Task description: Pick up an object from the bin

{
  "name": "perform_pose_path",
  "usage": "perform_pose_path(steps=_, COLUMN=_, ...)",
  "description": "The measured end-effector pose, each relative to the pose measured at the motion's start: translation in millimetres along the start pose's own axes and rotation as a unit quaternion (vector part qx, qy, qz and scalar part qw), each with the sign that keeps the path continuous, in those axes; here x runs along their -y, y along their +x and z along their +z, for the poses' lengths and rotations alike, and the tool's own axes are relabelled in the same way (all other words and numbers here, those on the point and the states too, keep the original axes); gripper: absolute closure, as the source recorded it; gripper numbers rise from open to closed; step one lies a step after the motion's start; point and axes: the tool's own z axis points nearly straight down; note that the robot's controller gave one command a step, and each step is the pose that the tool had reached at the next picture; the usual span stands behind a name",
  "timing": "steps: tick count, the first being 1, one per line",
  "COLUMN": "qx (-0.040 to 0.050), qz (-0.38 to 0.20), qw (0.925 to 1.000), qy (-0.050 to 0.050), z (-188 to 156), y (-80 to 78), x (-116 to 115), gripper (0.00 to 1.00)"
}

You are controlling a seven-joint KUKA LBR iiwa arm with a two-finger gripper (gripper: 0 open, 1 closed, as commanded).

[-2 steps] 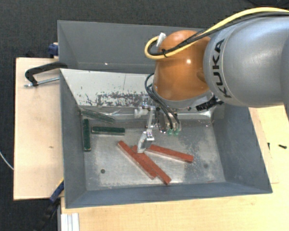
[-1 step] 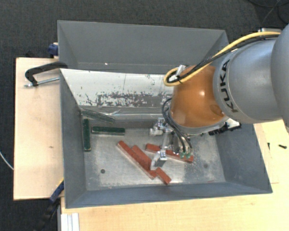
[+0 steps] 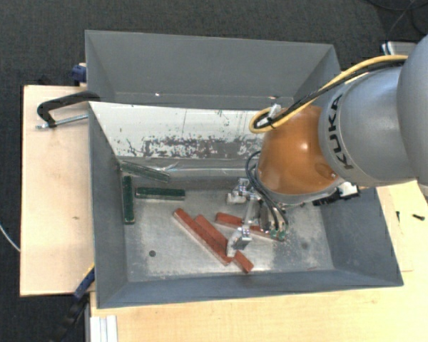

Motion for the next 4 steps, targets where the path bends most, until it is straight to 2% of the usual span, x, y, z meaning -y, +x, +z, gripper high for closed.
perform_pose_path(steps=1, qx=-0.006, qz=0.123, qw=0.9924, qy=0.003, z=-12, y=23.6, x=-22, gripper=0.0)
perform_pose_path(steps=2, qx=-0.0106, qz=0.136, qw=0.9907, qy=-0.004, z=0, y=17.4, x=-4, gripper=0.0)
perform_pose_path(steps=3, qx=-0.0024, qz=0.181, qw=0.9834, qy=0.006, z=7, y=22.6, x=-33, gripper=1.0)
perform_pose_path(steps=4, qx=-0.0024, qz=0.181, qw=0.9834, qy=0.005, z=7, y=22.6, x=-34, gripper=1.0)
